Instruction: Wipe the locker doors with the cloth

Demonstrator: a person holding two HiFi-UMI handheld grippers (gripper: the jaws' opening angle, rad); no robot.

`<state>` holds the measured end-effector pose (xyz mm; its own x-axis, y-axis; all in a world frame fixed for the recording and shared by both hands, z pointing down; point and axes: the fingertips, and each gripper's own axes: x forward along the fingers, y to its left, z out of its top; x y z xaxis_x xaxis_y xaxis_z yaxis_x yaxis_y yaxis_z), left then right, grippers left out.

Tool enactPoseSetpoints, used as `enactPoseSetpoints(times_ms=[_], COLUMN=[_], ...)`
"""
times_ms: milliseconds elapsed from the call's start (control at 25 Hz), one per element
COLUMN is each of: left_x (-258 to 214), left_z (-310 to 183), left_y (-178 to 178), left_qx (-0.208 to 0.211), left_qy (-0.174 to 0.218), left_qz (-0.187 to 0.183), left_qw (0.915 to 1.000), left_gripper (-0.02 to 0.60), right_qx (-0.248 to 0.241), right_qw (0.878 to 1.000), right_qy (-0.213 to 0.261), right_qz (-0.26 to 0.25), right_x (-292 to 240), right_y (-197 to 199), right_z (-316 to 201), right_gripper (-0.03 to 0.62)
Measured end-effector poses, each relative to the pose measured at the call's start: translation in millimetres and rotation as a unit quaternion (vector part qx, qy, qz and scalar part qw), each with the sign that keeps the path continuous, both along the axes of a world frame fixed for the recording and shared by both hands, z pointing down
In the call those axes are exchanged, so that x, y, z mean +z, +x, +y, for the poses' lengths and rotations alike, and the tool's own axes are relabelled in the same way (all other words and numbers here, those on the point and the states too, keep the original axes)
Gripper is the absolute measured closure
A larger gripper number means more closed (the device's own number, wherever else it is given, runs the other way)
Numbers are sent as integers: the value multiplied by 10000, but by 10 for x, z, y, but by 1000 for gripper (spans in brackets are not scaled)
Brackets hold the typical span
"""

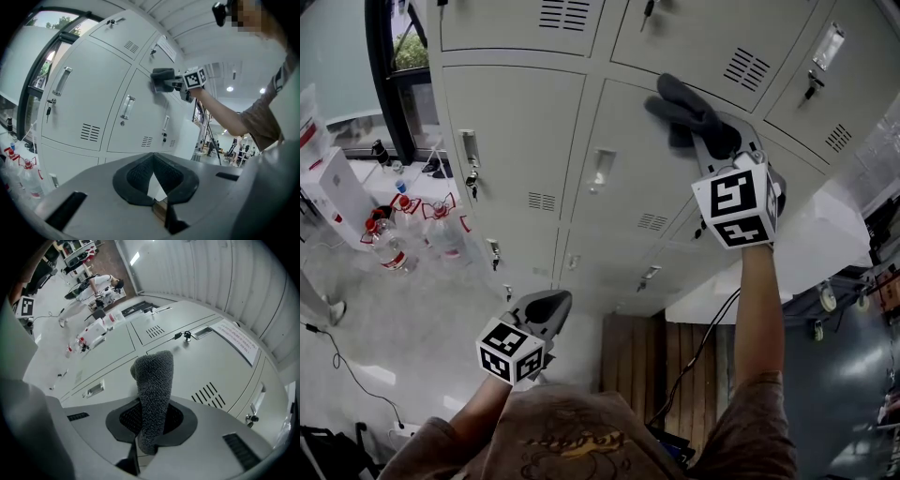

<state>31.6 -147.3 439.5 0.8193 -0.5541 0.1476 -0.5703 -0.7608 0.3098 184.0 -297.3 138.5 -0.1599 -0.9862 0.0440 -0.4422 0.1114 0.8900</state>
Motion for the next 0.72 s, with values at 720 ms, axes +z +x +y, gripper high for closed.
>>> enactPoseSetpoints(times_ms=[720], left_x=[54], left_z=[-31], left_y=[-26], left_qx=[-17], left_qy=[-150], left_qz=[75], left_qw=[9999], left_gripper=[578], right_qx=[423], right_qw=[9973], right_qy=[82], right_qz=[600], right_x=[-91], right_y=[15], right_z=[-448], right_gripper=[557])
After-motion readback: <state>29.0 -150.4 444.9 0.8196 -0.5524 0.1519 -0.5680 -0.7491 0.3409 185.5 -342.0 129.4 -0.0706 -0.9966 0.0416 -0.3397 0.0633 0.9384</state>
